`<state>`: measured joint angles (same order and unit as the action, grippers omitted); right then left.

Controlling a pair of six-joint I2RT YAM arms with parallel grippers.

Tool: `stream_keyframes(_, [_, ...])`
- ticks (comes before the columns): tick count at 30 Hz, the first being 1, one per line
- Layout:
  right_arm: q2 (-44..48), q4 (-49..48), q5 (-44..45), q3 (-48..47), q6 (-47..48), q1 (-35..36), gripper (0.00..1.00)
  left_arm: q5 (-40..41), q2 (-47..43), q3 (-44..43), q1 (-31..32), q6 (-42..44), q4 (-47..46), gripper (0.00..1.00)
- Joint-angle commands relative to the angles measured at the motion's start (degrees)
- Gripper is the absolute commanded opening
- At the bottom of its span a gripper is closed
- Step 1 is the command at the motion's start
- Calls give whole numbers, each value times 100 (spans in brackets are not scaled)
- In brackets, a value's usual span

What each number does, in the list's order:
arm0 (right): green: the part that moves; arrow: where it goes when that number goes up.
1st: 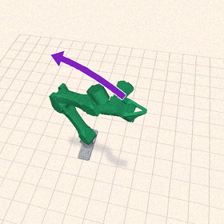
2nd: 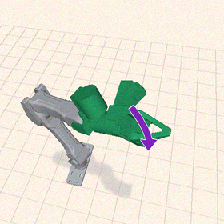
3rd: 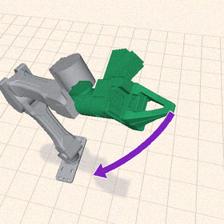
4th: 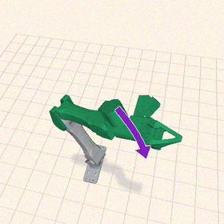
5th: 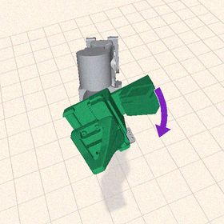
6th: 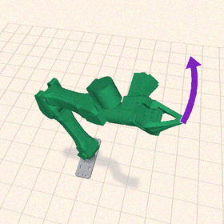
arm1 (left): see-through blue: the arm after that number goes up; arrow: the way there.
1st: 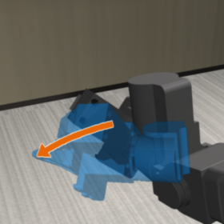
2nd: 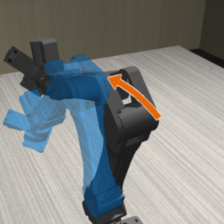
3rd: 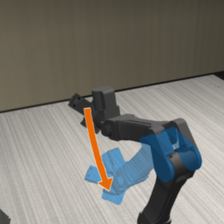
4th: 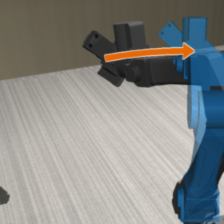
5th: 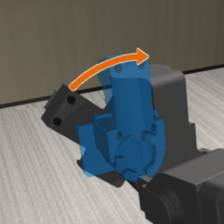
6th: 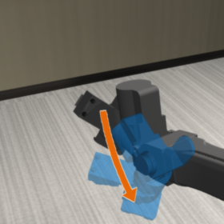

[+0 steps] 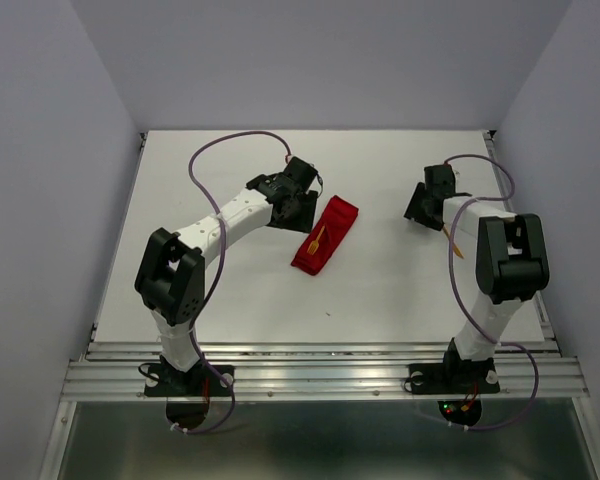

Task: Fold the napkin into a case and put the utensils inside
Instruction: Move the knife to the center of the board.

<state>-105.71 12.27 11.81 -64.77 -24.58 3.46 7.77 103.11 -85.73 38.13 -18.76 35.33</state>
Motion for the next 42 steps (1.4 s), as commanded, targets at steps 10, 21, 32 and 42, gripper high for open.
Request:
stream_keyframes(10, [350,65,447,-176,1104,-285,83,102,-203,74,2,-40,-44,70])
stream_keyframes(21, [-442,363,-768,-291,1245,-768,64,40,-256,154,-7,-13,-79,69])
stream_keyframes(32, [94,838,-1128,298,332,-716,12,-3,-256,-224,-7,-57,-35,69])
stream_keyframes(42, [683,320,-918,1283,-1575,935,5,-57,-107,-277,63,-31,-9,69])
